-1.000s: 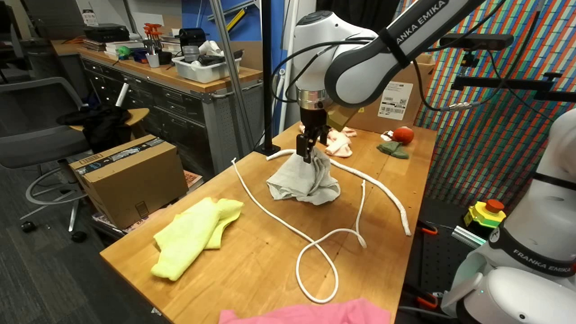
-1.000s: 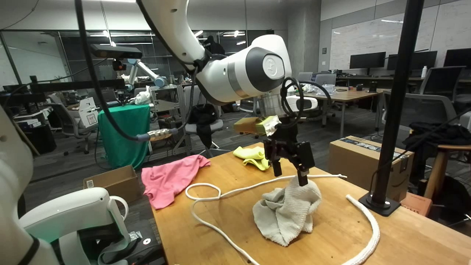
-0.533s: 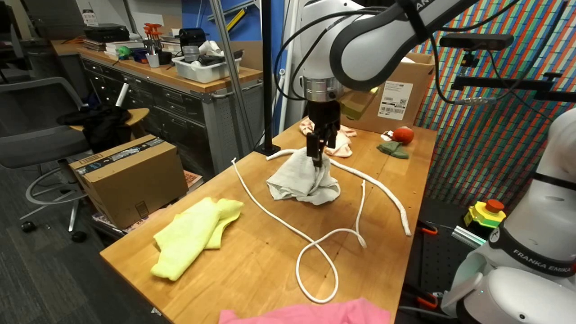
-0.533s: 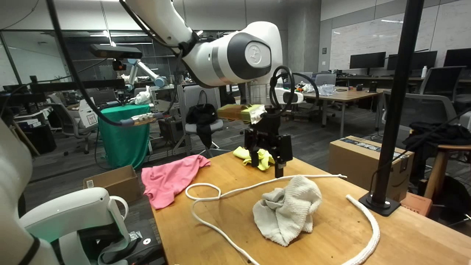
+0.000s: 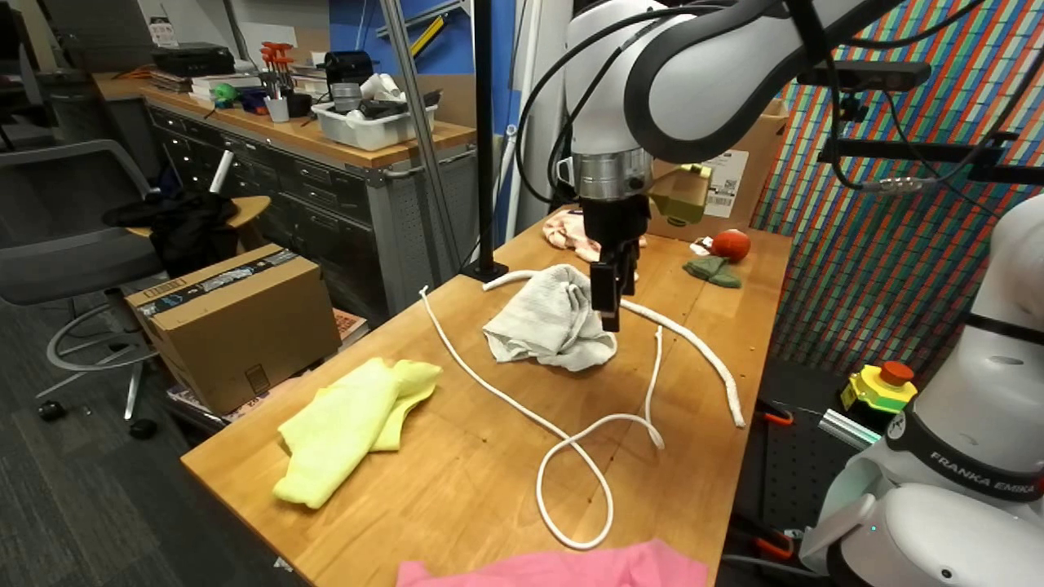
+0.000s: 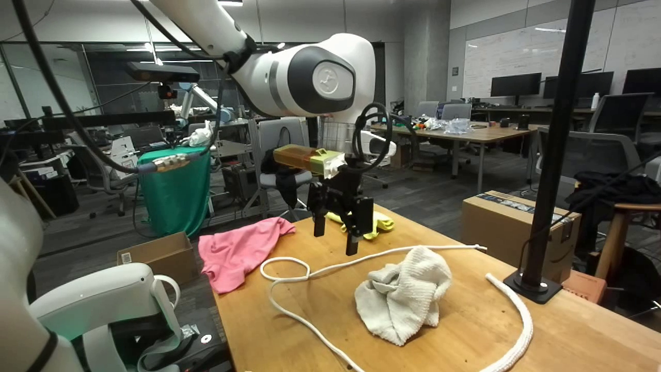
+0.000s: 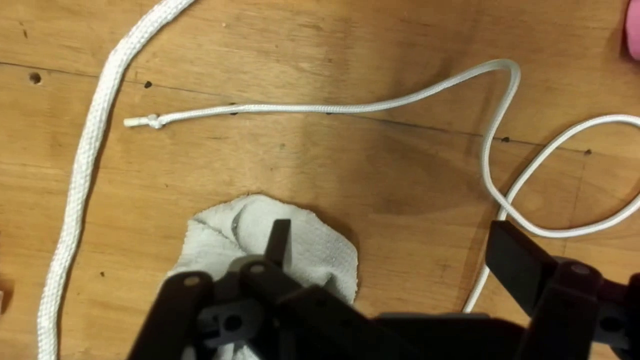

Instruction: Separate all the items on the table.

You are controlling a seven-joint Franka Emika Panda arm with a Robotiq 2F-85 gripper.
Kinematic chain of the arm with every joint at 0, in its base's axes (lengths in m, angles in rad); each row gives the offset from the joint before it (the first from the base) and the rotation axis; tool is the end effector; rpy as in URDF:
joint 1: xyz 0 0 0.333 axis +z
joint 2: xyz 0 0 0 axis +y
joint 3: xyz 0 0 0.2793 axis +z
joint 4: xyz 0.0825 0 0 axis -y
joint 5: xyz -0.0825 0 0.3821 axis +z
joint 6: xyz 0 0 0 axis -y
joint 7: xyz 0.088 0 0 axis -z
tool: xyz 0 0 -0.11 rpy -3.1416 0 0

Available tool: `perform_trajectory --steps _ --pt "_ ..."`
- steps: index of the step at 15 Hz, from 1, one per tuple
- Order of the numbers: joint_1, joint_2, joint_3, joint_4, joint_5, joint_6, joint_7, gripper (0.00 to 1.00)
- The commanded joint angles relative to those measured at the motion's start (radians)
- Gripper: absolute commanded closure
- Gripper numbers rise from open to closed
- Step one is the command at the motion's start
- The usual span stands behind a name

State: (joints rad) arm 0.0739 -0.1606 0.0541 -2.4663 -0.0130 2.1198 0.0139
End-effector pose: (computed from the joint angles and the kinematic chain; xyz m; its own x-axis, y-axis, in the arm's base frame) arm 0.4383 0.0552 0.3024 0.9759 0.1161 -0.1849 0.1220 -0.9923 0.0209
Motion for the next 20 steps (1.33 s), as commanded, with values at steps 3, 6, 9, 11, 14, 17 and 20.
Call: perform_trajectory --steps 3,6,9,11,14,17,20 --pt "0.016 -0.027 0.008 -0.098 0.038 0.089 -0.073 0.00" --pt "0.027 -0.031 0.007 -0.143 0.079 0.153 -0.106 0.00" --pt "0.046 -0.037 0.009 -0.186 0.143 0.201 -0.155 0.00" --pt "0.063 -0.037 0.011 -0.204 0.191 0.211 -0.195 0.00" --pt "0.092 -0.037 0.021 -0.217 0.255 0.215 -0.246 0.00" --pt "0.117 -0.041 0.032 -0.219 0.308 0.198 -0.286 0.00" --pt "0.133 -0.040 0.038 -0.217 0.350 0.182 -0.318 0.00"
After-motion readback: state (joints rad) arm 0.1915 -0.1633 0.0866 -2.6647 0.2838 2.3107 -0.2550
